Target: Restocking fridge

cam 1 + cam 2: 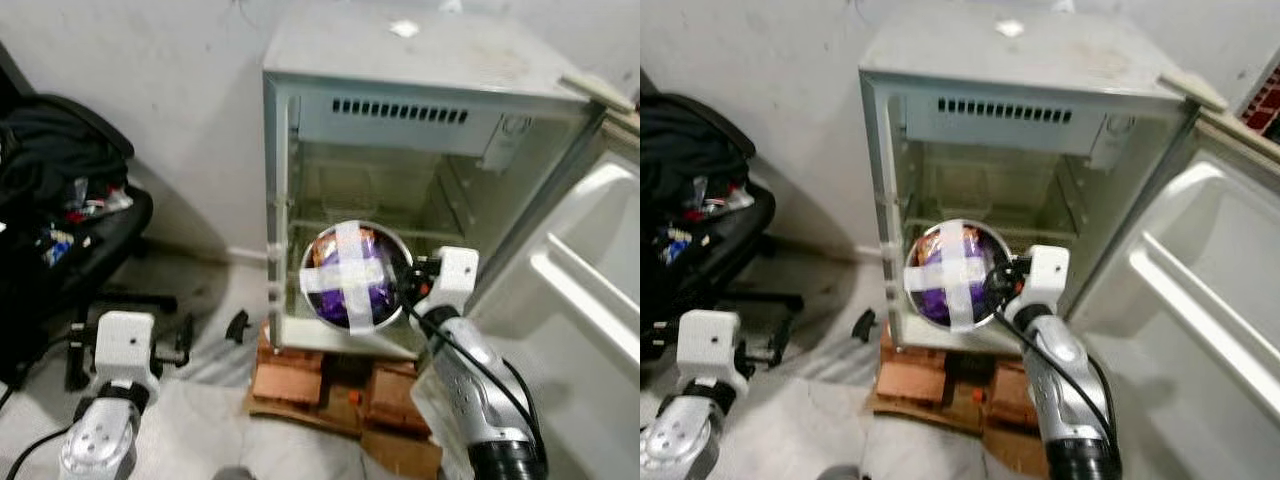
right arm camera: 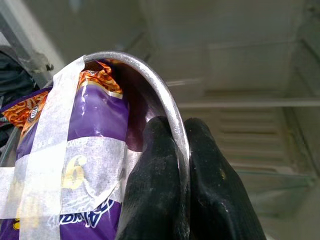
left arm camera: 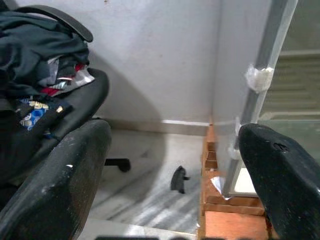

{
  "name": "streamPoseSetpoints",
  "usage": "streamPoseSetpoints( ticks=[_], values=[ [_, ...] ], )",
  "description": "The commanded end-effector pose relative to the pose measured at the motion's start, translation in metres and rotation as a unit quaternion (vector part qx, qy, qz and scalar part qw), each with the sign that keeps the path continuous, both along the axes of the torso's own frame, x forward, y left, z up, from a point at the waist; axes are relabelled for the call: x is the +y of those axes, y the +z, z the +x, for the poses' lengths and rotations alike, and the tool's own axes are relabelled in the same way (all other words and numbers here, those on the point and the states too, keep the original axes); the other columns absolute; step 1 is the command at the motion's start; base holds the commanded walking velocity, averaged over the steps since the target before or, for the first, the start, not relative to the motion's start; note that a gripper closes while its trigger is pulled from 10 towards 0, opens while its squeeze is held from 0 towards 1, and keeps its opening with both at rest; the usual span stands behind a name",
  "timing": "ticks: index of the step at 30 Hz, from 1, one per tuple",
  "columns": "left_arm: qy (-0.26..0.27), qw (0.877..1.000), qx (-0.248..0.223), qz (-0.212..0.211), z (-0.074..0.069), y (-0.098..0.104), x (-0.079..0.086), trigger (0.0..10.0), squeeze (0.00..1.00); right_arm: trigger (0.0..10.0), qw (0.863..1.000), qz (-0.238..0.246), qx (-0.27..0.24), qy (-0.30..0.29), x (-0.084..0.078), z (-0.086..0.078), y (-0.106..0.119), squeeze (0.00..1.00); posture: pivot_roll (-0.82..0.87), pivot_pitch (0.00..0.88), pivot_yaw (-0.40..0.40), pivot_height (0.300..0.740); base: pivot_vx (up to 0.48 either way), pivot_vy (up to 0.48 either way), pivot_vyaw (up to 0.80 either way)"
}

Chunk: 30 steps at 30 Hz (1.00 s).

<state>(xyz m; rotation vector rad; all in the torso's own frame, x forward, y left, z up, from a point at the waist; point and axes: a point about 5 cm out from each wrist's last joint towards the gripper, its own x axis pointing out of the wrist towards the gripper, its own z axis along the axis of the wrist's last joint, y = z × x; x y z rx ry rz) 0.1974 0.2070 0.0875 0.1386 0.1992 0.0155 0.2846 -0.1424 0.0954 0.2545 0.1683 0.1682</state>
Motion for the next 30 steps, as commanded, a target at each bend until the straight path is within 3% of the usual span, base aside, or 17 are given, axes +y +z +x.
streamPoseSetpoints(
  ticks=[1, 7, 17, 30],
  values=[
    [-0.015, 1.0, -0.007, -0.006, 0.0032, 0.0013, -0.0042, 10.0, 0.0, 10.0, 0.999, -0.012, -0.014, -0.044, -0.0219, -0.004, 0.0043, 0.0, 0.14, 0.005, -0.041, 0.74, 0.0, 0.0, 0.0],
    [-0.029, 0.999, -0.013, -0.009, 0.0048, 0.0015, -0.0038, 10.0, 0.0, 10.0, 0.998, -0.015, -0.009, -0.055, -0.0255, -0.0102, -0.0005, 0.0, 0.13, 0.0, -0.025, 0.74, 0.0, 0.269, 0.0],
    [-0.05, 0.998, -0.019, -0.016, 0.0046, 0.0014, -0.0077, 10.0, 0.0, 10.0, 0.998, -0.016, -0.014, -0.06, -0.0229, -0.0089, 0.002, 0.0, 0.13, 0.0, -0.028, 0.74, 0.313, 0.353, 0.0],
    [-0.058, 0.998, -0.02, -0.024, 0.0047, 0.0012, -0.0093, 10.0, 0.0, 10.0, 0.998, -0.018, -0.013, -0.066, -0.0243, -0.0079, 0.0032, 0.0, 0.12, 0.0, -0.031, 0.74, 0.457, 0.0, 0.0]
  ],
)
